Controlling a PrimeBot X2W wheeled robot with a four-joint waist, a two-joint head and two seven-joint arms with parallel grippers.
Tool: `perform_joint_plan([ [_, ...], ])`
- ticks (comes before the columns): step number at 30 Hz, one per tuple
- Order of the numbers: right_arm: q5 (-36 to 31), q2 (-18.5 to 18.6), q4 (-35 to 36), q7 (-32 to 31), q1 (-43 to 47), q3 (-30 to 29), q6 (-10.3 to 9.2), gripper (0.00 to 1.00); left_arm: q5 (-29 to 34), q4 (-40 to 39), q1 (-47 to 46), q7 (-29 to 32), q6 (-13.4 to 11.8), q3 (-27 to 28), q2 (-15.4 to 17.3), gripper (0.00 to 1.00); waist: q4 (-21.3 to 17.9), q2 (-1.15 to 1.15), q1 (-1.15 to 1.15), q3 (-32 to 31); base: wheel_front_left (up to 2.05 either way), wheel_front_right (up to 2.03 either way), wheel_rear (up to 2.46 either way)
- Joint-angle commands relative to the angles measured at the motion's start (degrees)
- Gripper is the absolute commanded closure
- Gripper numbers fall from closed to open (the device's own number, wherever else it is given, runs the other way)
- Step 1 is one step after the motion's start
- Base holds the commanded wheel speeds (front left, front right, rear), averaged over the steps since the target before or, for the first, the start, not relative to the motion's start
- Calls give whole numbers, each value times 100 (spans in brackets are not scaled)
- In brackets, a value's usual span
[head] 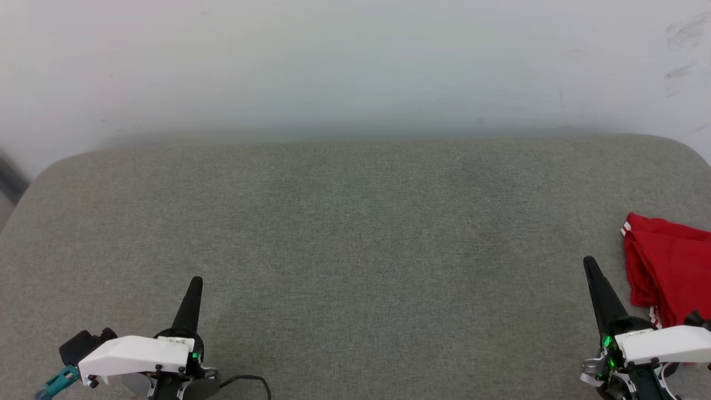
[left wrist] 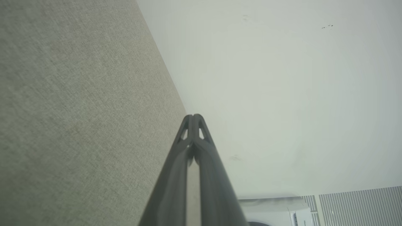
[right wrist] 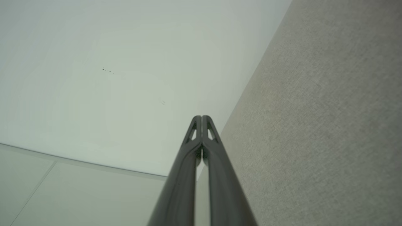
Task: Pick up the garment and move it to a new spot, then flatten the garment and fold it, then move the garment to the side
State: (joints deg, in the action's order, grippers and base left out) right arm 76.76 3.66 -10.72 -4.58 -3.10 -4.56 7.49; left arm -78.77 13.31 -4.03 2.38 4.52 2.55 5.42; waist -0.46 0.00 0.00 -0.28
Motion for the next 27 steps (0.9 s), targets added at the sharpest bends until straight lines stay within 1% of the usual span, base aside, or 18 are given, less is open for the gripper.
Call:
perform_joint_plan([
  [1, 126, 10, 4, -22, -118, -12, 1, 100, -98, -13, -126, 35, 48, 52, -5, 100, 1, 0, 0, 1, 0, 0, 0],
  [27, 1321, -22, -273, -112, -307, -103, 0, 100, -1110, 60, -234, 350, 268, 332, -202, 100, 35, 0, 0, 34, 0, 0, 0],
])
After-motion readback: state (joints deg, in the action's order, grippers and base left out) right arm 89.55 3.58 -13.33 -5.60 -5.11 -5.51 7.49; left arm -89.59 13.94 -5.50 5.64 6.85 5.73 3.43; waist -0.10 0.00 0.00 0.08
